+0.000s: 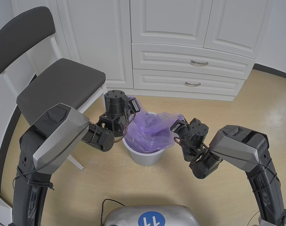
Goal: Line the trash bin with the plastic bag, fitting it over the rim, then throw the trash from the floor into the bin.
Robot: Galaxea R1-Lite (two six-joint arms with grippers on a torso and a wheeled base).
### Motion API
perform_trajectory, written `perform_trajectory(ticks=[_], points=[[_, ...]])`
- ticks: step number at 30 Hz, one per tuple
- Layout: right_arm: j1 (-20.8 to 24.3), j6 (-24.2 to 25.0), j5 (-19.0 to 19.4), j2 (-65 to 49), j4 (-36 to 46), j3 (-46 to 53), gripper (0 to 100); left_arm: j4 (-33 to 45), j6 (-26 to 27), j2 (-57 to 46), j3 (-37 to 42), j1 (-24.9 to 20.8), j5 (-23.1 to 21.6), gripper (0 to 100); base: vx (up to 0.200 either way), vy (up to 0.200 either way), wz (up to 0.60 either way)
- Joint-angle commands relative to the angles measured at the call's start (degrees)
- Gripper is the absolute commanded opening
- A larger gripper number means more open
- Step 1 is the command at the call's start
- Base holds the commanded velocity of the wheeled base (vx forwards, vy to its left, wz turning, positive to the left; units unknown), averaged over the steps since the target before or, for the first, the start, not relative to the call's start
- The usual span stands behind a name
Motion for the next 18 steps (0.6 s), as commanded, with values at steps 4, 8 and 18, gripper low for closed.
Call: perform_trajectory(ticks=[4, 8, 18], points=[[4.47, 1.66, -0.40, 2.99, -0.02, -0.16, 0, 3.03, 0.05, 0.84, 1.33, -1.62, -0.08, 0, 0.000, 0.000, 0.00], [5.35, 2.18, -0.23, 5.28, 0.86, -2.18, 0, 2.94, -0.03, 2.51, 1.50, -2.76, -0.08, 0, 0.000, 0.000, 0.00], [6.06, 2.54, 0.91, 11.60, 11.50, -19.23, 0, 3.12, -1.79, 8.92, -3.24, -2.85, -0.08, 0, 0.000, 0.000, 0.00]])
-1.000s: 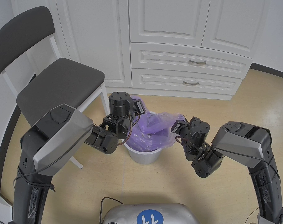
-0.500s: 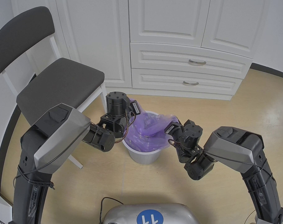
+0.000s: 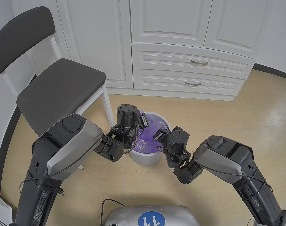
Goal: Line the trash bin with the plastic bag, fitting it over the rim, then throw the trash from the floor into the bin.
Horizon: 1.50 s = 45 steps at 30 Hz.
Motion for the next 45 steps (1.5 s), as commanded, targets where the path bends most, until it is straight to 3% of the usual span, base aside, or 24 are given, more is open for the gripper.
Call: perform_trajectory(ticks=[1, 11, 15, 25, 36, 45], points=[[0.66, 0.18, 0.94, 3.93, 4.12, -7.87, 0, 0.13, -0.82, 4.03, -2.81, 0.17, 0.06, 0, 0.000, 0.000, 0.00], [1.97, 0.62, 2.17, 0.76, 4.56, -9.10, 0, 2.50, -0.73, 3.59, -4.30, 3.33, -0.12, 0, 0.000, 0.000, 0.00], [2.15, 1.85, 5.69, 4.02, 5.96, -10.42, 0, 2.50, -0.73, 2.80, -3.86, 4.56, 0.23, 0, 0.000, 0.000, 0.00], [0.30, 1.94, 5.51, 7.44, 9.74, -12.70, 0, 2.59, -0.64, 3.41, -3.69, 4.21, 0.23, 0, 0.000, 0.000, 0.00], [-9.36, -9.13, 6.04, 1.91, 8.25, -8.57, 0, 5.67, 3.93, 3.67, -0.43, 5.97, -1.44, 0, 0.000, 0.000, 0.00], [-14.81, -15.55, 10.70, -1.61, 6.40, -4.53, 0, 4.70, 7.44, 0.95, 1.76, 8.34, -1.09, 0, 0.000, 0.000, 0.00]])
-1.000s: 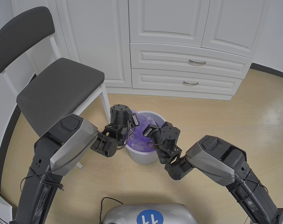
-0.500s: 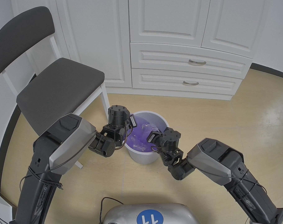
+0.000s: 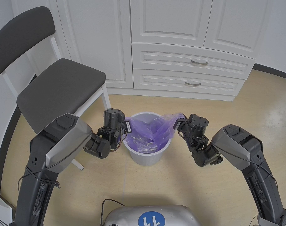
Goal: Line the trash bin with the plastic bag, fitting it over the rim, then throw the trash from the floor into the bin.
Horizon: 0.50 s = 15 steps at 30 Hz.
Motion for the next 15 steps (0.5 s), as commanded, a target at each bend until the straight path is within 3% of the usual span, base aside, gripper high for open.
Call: perform_trajectory(ticks=[1, 15], points=[[-2.48, -1.70, 1.37, -2.32, -0.39, 2.80, 0, -0.13, 2.62, -1.89, 2.03, 1.79, 0.10, 0, 0.000, 0.000, 0.00], [-7.14, -12.34, 6.82, 2.77, -3.20, 5.52, 0, -0.22, 9.92, -1.28, 3.88, 6.10, -0.08, 0, 0.000, 0.000, 0.00]])
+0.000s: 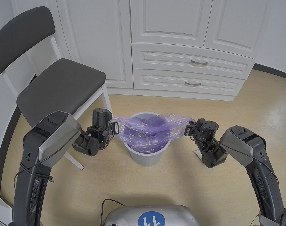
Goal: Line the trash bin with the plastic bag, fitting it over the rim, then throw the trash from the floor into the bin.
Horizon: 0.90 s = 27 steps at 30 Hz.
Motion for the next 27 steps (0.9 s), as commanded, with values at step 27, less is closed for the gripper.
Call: perform_trajectory(ticks=[27], points=[[-3.88, -5.24, 11.36, -7.42, 0.09, 20.93, 0, -0.86, 4.45, 0.17, 2.84, 3.82, -0.30, 0, 0.000, 0.000, 0.00]])
